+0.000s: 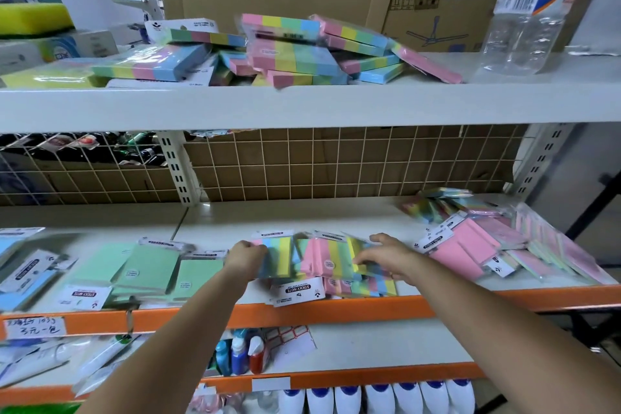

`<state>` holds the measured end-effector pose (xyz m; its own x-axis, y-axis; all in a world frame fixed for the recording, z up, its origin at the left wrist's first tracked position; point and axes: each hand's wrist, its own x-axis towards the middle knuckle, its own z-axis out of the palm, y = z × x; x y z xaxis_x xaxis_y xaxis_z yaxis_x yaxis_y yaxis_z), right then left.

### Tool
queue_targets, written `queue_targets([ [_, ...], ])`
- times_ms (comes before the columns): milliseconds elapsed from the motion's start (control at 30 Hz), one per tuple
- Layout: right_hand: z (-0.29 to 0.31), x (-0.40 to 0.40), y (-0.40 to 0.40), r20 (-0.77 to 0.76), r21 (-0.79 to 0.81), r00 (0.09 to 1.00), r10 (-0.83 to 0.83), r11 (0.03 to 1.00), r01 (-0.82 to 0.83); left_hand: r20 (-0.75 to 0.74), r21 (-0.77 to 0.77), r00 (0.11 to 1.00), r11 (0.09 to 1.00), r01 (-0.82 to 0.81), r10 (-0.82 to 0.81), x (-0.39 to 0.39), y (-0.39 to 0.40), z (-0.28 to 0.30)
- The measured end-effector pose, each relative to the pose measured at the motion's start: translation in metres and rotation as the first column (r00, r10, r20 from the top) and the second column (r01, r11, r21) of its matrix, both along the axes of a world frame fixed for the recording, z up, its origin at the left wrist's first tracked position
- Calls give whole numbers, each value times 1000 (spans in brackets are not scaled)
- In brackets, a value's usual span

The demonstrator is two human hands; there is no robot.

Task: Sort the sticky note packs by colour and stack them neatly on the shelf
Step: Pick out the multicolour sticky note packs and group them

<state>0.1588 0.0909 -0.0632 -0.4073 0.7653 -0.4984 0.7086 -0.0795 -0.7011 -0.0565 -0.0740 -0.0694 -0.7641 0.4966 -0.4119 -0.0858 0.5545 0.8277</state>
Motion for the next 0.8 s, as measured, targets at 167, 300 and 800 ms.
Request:
queue_targets([
  [167,6,0,-9,12,23,998,63,998,-64,-283,-271,941,957,106,-185,13,12,6],
  [300,10,-8,-16,21,45,993,113,992,-114,-245,-231,947,961,151,-207,25,17,9],
  [800,14,-2,-17,190,188,980,55,978,-91,-119,-247,983,963,105,-138,20,10,9],
])
